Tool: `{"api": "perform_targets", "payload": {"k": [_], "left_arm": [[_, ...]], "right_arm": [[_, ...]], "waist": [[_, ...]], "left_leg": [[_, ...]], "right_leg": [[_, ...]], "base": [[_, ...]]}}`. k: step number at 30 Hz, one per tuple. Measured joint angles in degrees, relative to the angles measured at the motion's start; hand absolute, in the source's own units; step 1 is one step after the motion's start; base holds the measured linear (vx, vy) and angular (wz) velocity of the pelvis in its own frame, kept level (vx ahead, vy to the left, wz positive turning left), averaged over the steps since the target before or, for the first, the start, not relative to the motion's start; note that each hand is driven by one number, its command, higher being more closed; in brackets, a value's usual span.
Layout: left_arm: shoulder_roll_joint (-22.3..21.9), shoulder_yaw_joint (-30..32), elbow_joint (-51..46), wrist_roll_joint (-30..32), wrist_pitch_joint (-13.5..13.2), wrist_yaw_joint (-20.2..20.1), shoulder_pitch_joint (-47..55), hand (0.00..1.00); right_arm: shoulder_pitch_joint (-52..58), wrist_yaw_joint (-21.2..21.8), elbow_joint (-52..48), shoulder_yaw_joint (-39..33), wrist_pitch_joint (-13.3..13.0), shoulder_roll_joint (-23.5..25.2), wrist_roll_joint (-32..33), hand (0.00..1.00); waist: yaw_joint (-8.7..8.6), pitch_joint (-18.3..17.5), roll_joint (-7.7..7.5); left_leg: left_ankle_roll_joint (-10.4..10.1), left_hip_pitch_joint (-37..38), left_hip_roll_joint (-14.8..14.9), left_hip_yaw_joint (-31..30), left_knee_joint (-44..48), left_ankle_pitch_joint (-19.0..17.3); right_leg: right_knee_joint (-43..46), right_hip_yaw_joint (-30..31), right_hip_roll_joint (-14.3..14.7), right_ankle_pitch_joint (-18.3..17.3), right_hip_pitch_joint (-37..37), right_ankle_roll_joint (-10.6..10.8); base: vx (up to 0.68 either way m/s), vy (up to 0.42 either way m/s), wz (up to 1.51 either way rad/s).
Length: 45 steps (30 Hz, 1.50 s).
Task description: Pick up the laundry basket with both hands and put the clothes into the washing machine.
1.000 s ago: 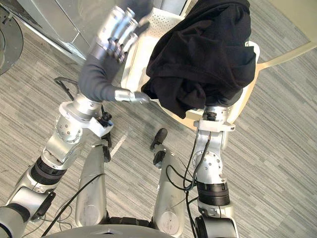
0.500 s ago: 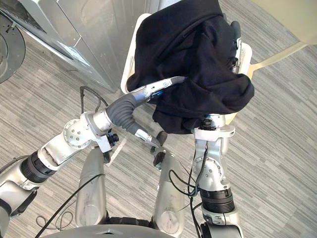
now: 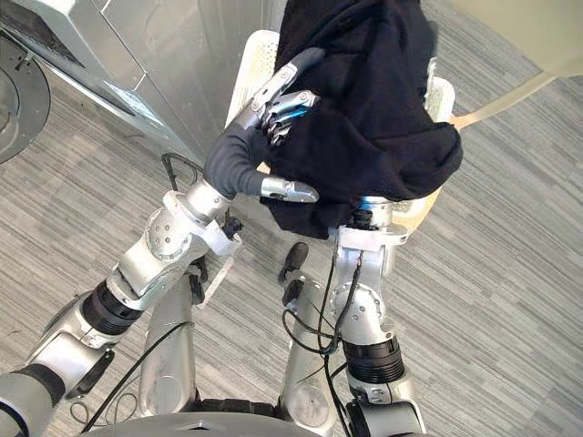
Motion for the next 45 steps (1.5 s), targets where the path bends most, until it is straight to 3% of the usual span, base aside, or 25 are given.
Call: {"api": "perform_targets", "payload": {"k": [8, 12, 13, 17, 24, 25, 27, 29, 30, 38, 45], "left_arm": [[-1.6, 0.0, 0.2, 3.8, 0.8, 1.0, -0.9, 0.00], [-2.5, -0.2, 0.1, 10.3, 0.0, 1.6, -1.3, 0.00], [-2.6, -0.3, 0.2, 13.2, -0.1, 1.9, -1.4, 1.00], [-2.5, -0.5, 0.3, 18.2, -0.1, 2.2, -2.3, 1.00], [-1.9, -0.7, 1.9, 20.5, -0.4, 2.1, -4.5, 1.00], [-2.0, -0.8, 1.9, 20.9, -0.7, 2.2, -4.6, 1.00], [-2.2, -1.3, 1.9, 21.0, -1.2, 2.3, -6.0, 1.00], [-2.9, -2.7, 2.5, 22.1, -1.1, 2.2, -7.5, 1.00], [-3.3, -2.5, 2.5, 22.3, -1.2, 2.2, -7.4, 1.00], [-5.6, -0.1, 2.8, 22.6, -2.9, 2.2, -6.0, 1.00], [-6.8, 2.3, 4.4, 20.7, -3.6, 2.7, -3.2, 1.00]], "right_arm": [[0.6, 0.0, 0.1, 0.6, 0.1, -0.2, 0.0, 1.00], [3.1, 2.1, 0.1, 3.7, 0.2, -0.3, 2.9, 1.00], [3.5, 2.1, 0.1, 3.9, 0.1, 0.1, 4.3, 1.00], [3.5, 2.1, 0.1, 3.9, 0.1, -0.3, 5.1, 1.00], [3.6, 2.4, 1.2, 3.9, 0.0, -0.7, 6.8, 1.00], [3.6, 2.7, 2.3, 4.5, 0.0, -1.1, 6.8, 0.00], [4.1, 2.9, 3.9, 8.6, 0.5, -2.3, 6.7, 0.00], [4.7, 4.1, 4.7, 15.1, 4.4, -2.4, 6.1, 0.00], [5.1, 4.1, 4.7, 15.6, 4.9, -2.1, 6.1, 0.00], [5.9, 3.7, 4.7, 14.6, 5.4, -0.1, 3.9, 0.00], [7.1, 2.9, 4.7, 12.9, 6.3, 0.2, 1.6, 0.00]], "waist": [[-0.13, 0.0, -0.01], [-0.34, -0.1, -0.08], [-0.46, -0.1, -0.08], [-0.51, -0.1, -0.08], [-0.54, -0.1, -0.08], [-0.56, -0.1, -0.08], [-0.55, -0.1, -0.08], [-0.53, -0.1, -0.10], [-0.44, -0.1, -0.08], [-0.55, -0.2, -0.34], [-0.55, -1.1, -1.70]], "left_leg": [[0.1, 0.9, -0.3, -0.1, -0.9, 0.3], [-0.2, 1.8, -0.5, 0.1, -1.5, -0.1], [-0.1, 1.8, -0.5, 0.1, -1.8, -0.1], [0.0, 1.9, -0.5, 0.4, -1.6, 0.4], [0.1, 2.0, -0.5, 0.4, -1.3, 0.4], [0.1, 2.1, -0.5, 0.4, -1.3, 0.4], [-0.1, 2.5, -0.6, 0.5, -1.6, 0.4], [-0.1, 3.9, -0.7, 0.7, -2.4, 0.5], [-0.1, 4.3, -0.8, 0.7, -2.8, 0.5], [0.5, 5.2, -0.8, 2.3, -2.6, 0.5], [0.7, 6.1, 0.4, 3.9, -0.7, -1.2]], "right_leg": [[-0.2, -0.4, -0.1, 0.3, 1.0, -0.3], [-0.9, -0.4, -0.2, -0.1, 1.8, 0.3], [-1.2, -0.4, -0.2, 0.0, 1.8, 0.4], [-1.3, -0.2, -0.2, 0.3, 1.8, 0.3], [-0.9, -0.1, -0.2, 0.7, 1.9, -0.1], [-1.0, -0.1, -0.2, 0.6, 1.9, 0.1], [-1.0, -0.1, -0.2, 0.6, 2.2, 0.1], [-1.4, 0.1, -0.2, 0.4, 3.1, 0.3], [-1.5, 0.1, -0.2, 0.4, 3.3, 0.3], [-2.7, 1.8, 0.1, 1.3, 3.5, 1.2], [-4.0, 3.4, 1.3, 2.4, 4.5, 1.2]], "base": [[0.02, -0.006, 0.02], [0.00, 0.000, 0.00], [0.00, 0.000, 0.00], [0.01, -0.002, -0.01], [0.00, 0.000, 0.00], [0.00, 0.000, 0.00], [0.00, 0.000, 0.00], [0.00, 0.000, 0.00], [0.00, 0.000, 0.00], [0.02, 0.002, -0.08], [0.02, 0.010, -0.15]]}}
